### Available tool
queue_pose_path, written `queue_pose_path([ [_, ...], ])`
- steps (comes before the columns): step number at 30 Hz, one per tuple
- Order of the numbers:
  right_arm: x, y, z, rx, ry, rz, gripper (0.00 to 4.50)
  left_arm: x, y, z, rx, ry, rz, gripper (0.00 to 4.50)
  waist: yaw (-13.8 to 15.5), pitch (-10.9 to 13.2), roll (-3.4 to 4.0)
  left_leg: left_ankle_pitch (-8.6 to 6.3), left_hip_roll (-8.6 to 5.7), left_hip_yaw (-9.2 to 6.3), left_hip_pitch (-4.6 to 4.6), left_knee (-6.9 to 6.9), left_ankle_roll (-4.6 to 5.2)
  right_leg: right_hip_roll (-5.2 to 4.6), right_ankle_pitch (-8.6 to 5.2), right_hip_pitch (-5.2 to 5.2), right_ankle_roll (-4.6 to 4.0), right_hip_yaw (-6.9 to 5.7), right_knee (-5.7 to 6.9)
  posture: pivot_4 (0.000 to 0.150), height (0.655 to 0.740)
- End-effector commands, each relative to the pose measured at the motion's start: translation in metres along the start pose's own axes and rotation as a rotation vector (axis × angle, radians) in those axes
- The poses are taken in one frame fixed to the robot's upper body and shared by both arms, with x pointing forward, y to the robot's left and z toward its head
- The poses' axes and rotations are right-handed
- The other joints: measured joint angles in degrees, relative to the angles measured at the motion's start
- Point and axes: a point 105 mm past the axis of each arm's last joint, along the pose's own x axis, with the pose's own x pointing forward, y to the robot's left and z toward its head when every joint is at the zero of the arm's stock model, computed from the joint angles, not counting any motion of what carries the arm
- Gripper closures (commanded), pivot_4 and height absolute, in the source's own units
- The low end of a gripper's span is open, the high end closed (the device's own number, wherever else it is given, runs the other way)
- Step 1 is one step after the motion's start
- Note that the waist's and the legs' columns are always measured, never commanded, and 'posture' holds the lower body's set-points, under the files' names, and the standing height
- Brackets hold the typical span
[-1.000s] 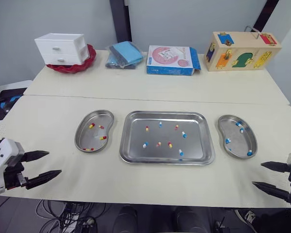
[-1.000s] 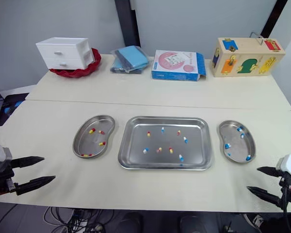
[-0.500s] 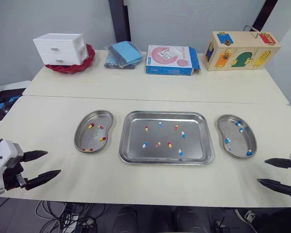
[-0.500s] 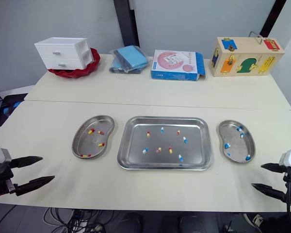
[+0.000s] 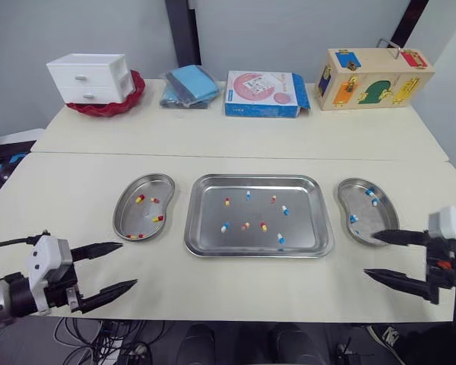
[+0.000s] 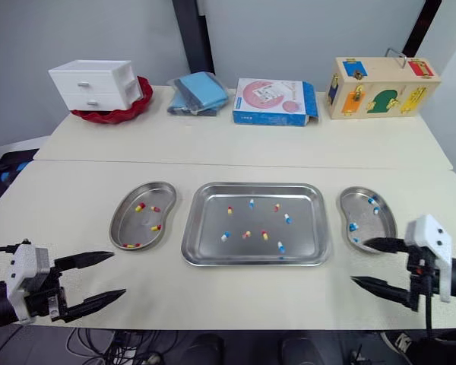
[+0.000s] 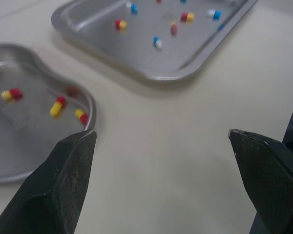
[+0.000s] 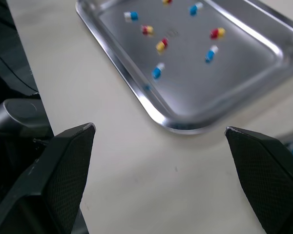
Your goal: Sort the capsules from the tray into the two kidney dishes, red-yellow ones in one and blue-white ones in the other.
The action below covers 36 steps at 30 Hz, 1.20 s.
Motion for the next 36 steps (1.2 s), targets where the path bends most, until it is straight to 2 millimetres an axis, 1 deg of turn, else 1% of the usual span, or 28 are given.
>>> queue_pose_path([
  [1, 0.020, 0.007, 0.020, -0.009, -0.040, 0.021, 0.00, 0.008, -0.018, 0.010, 0.040, -0.094, -0.039, 0.02, 0.2, 0.0, -0.08, 0.00, -0.01, -0.01, -0.03, 0.01, 0.00, 0.00, 0.00, -0.01, 0.00, -0.01, 0.00, 0.150, 0.7400],
  [2, 0.034, 0.008, 0.029, -0.023, -0.051, 0.035, 0.00, 0.011, -0.026, 0.006, 0.035, -0.125, -0.055, 0.02, -0.1, 0.0, -0.11, 0.00, 0.00, -0.03, -0.04, 0.01, 0.00, 0.00, 0.00, -0.03, 0.00, -0.03, -0.01, 0.150, 0.7400],
  [4, 0.053, 0.008, 0.038, -0.044, -0.050, 0.040, 0.00, 0.015, -0.037, 0.002, 0.031, -0.162, -0.072, 0.02, -0.4, 0.0, -0.06, 0.00, -0.01, 0.04, 0.02, 0.01, 0.00, -0.01, 0.01, -0.02, 0.00, 0.05, 0.01, 0.150, 0.7400],
  [6, 0.079, 0.002, 0.050, -0.055, -0.068, 0.013, 0.00, 0.021, -0.045, -0.001, 0.027, -0.226, -0.040, 0.02, -0.5, 0.0, -0.09, 0.00, 0.01, -0.02, 0.03, 0.01, 0.00, 0.00, 0.01, -0.04, 0.00, 0.01, 0.02, 0.150, 0.7400],
  [8, 0.100, 0.002, 0.061, -0.060, -0.073, 0.009, 0.00, 0.026, -0.053, -0.002, 0.035, -0.268, -0.026, 0.02, -0.6, -0.1, -0.11, 0.00, 0.01, -0.05, -0.01, 0.01, 0.00, 0.01, 0.01, -0.05, -0.01, -0.01, 0.02, 0.150, 0.7400],
  [11, 0.137, 0.003, 0.076, -0.090, -0.084, 0.005, 0.00, 0.033, -0.058, 0.001, 0.037, -0.351, 0.041, 0.02, -0.6, -0.1, -0.15, 0.00, 0.00, -0.10, -0.17, 0.02, 0.00, 0.00, 0.01, -0.20, -0.01, -0.06, 0.04, 0.150, 0.7400],
  [13, 0.160, 0.009, 0.079, -0.113, -0.056, 0.014, 0.00, 0.038, -0.060, 0.002, 0.029, -0.384, 0.084, 0.02, -0.4, -0.1, -0.14, 0.01, -0.01, -0.14, -0.36, 0.03, -0.01, -0.01, 0.02, -0.41, -0.01, -0.09, 0.11, 0.150, 0.7400],
  [15, 0.174, 0.014, 0.080, -0.125, -0.040, 0.022, 0.00, 0.040, -0.062, 0.003, 0.027, -0.398, 0.102, 0.02, -0.1, -0.1, -0.13, 0.01, -0.01, -0.21, -0.46, 0.03, -0.01, -0.01, 0.01, -0.56, -0.02, -0.17, 0.14, 0.150, 0.7400],
  [18, 0.200, 0.013, 0.073, -0.125, 0.049, -0.001, 0.00, 0.042, -0.063, 0.001, 0.014, -0.403, 0.133, 0.02, -0.2, -0.1, -0.11, 0.01, -0.02, -0.19, -0.62, 0.03, -0.01, -0.02, 0.02, -0.75, -0.02, -0.15, 0.16, 0.150, 0.7400],
  [22, 0.223, 0.008, 0.073, -0.127, 0.076, -0.043, 0.00, 0.039, -0.063, -0.004, 0.014, -0.400, 0.150, 0.02, -0.6, -0.1, -0.10, 0.02, -0.01, -0.19, -0.59, 0.02, 0.00, -0.01, 0.02, -0.78, -0.03, -0.16, 0.21, 0.150, 0.7400],
  [26, 0.231, 0.009, 0.076, -0.157, 0.076, -0.056, 0.00, 0.035, -0.061, -0.013, 0.035, -0.380, 0.156, 0.02, -0.7, -0.1, -0.09, 0.02, -0.02, -0.18, -0.61, 0.01, 0.00, -0.01, 0.01, -0.82, -0.03, -0.15, 0.20, 0.150, 0.7400],
  [29, 0.235, 0.010, 0.076, -0.181, 0.079, -0.062, 0.59, 0.034, -0.060, -0.016, 0.034, -0.377, 0.162, 0.00, -0.8, -0.1, -0.09, 0.02, -0.01, -0.17, -0.61, 0.00, 0.00, -0.01, 0.01, -0.84, -0.03, -0.15, 0.20, 0.150, 0.7400],
  [30, 0.237, 0.010, 0.074, -0.187, 0.084, -0.065, 0.97, 0.034, -0.060, -0.016, 0.035, -0.378, 0.162, 0.00, -0.9, -0.1, -0.09, 0.02, 0.00, -0.18, -0.62, 0.00, 0.00, 0.00, 0.01, -0.85, -0.03, -0.15, 0.21, 0.150, 0.7400],
  [31, 0.238, 0.011, 0.073, -0.191, 0.088, -0.066, 1.20, 0.034, -0.060, -0.017, 0.037, -0.379, 0.160, 0.00, -0.9, -0.1, -0.09, 0.02, -0.01, -0.18, -0.62, 0.00, 0.00, 0.00, 0.01, -0.85, -0.03, -0.15, 0.21, 0.150, 0.7400],
  [36, 0.242, 0.015, 0.068, -0.199, 0.098, -0.064, 1.20, 0.035, -0.059, -0.016, 0.049, -0.378, 0.152, 0.00, -1.1, -0.1, -0.08, 0.02, -0.01, -0.18, -0.62, -0.02, 0.00, 0.00, 0.01, -0.85, -0.03, -0.15, 0.21, 0.150, 0.7400],
])
